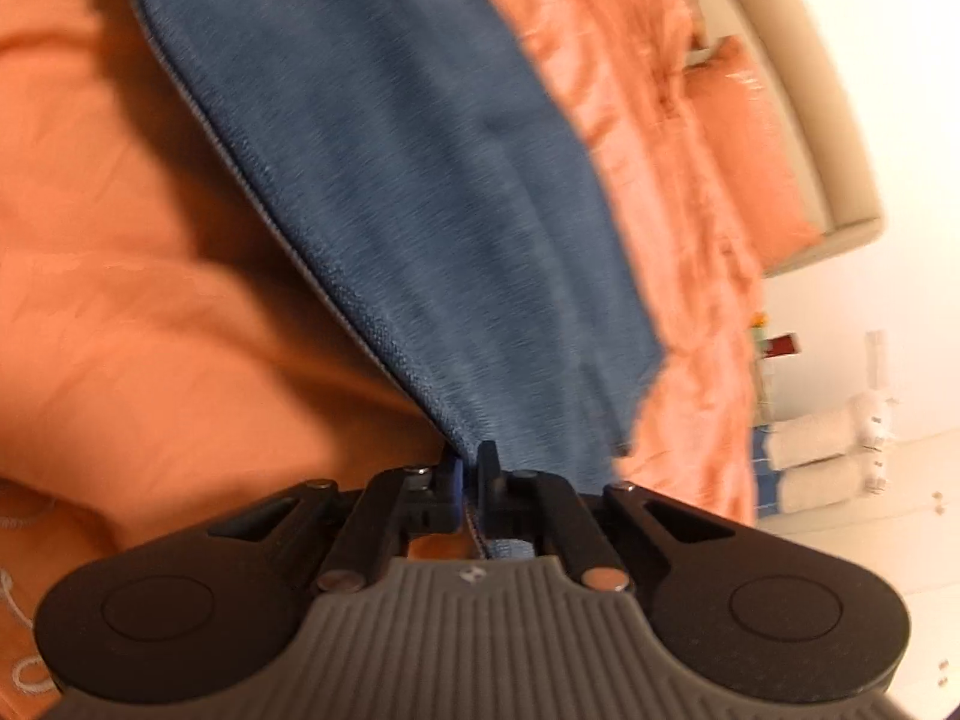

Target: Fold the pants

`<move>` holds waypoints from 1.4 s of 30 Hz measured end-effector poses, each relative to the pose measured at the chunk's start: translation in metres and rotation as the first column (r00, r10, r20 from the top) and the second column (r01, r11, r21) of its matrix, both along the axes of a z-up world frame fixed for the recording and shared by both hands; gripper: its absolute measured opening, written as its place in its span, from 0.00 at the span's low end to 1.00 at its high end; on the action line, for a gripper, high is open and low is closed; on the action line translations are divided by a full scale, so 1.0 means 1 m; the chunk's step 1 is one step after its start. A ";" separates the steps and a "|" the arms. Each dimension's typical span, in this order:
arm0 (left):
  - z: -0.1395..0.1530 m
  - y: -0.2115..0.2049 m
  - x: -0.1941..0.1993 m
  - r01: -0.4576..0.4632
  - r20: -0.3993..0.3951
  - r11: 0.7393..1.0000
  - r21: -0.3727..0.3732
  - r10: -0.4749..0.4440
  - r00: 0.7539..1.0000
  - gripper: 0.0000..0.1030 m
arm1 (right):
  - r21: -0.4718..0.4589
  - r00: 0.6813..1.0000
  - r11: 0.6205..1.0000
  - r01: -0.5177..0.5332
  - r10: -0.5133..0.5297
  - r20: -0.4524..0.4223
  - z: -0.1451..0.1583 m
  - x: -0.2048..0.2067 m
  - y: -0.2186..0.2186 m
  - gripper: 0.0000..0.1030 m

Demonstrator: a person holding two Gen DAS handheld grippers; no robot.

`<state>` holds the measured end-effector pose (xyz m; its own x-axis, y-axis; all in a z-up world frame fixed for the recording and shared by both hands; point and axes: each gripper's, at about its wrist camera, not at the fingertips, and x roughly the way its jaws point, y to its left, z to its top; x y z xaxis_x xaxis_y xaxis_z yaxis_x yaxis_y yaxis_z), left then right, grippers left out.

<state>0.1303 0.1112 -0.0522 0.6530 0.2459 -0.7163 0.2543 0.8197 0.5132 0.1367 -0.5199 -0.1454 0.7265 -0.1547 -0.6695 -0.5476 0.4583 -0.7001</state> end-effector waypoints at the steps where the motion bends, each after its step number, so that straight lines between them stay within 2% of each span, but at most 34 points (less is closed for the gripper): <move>1: 0.003 0.001 0.001 -0.004 0.009 1.000 -0.003 0.004 1.000 0.07 | 0.010 0.999 1.000 0.012 -0.012 0.033 0.009 0.001 0.001 0.00; 5: 0.021 0.006 0.009 -0.026 0.055 0.999 -0.023 0.027 0.998 0.06 | 0.054 0.986 0.997 0.060 -0.067 0.150 0.048 0.010 0.005 0.00; 10: 0.050 0.011 0.022 -0.040 0.125 0.998 -0.057 0.047 0.991 0.06 | 0.158 0.959 0.980 0.122 -0.158 0.236 0.105 0.031 0.006 0.00; 13: 0.057 0.012 0.045 -0.056 0.152 0.997 -0.057 0.065 0.986 0.05 | 0.181 0.942 0.970 0.161 -0.206 0.264 0.115 0.050 0.008 0.00; 17: 0.054 0.013 0.087 -0.067 0.153 0.997 -0.049 0.074 0.985 0.06 | 0.131 0.937 0.971 0.200 -0.229 0.265 0.100 0.097 0.024 0.00; 19: 0.046 0.008 0.108 -0.052 0.152 0.999 0.002 0.051 0.987 0.06 | 0.118 0.933 0.968 0.221 -0.245 0.263 0.096 0.125 0.032 0.00; 22: 0.034 0.010 0.143 -0.063 0.133 0.998 0.011 0.061 0.989 0.06 | 0.104 0.931 0.964 0.244 -0.263 0.253 0.088 0.169 0.041 0.00; 26: 0.011 0.014 0.188 -0.066 0.103 0.997 0.029 0.062 0.993 0.06 | 0.062 0.940 0.965 0.254 -0.261 0.219 0.066 0.221 0.054 0.00; 31: -0.028 0.018 0.236 -0.084 0.026 0.996 0.027 0.083 0.996 0.06 | 0.007 0.954 0.963 0.269 -0.267 0.138 0.024 0.278 0.066 0.00; 37: -0.074 0.024 0.270 -0.121 -0.060 0.993 0.003 0.121 0.991 0.06 | -0.072 0.966 0.963 0.260 -0.259 0.017 -0.033 0.314 0.075 0.00; 42: -0.083 0.021 0.270 -0.145 -0.040 0.989 0.008 0.145 0.989 0.06 | -0.076 0.966 0.963 0.257 -0.258 0.004 -0.051 0.321 0.077 0.00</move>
<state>0.4001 0.1317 -0.1350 0.5805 0.3397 -0.7400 0.1538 0.8467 0.5094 0.4581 -0.4424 -0.1963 0.6512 -0.3864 -0.6531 -0.4225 0.5303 -0.7351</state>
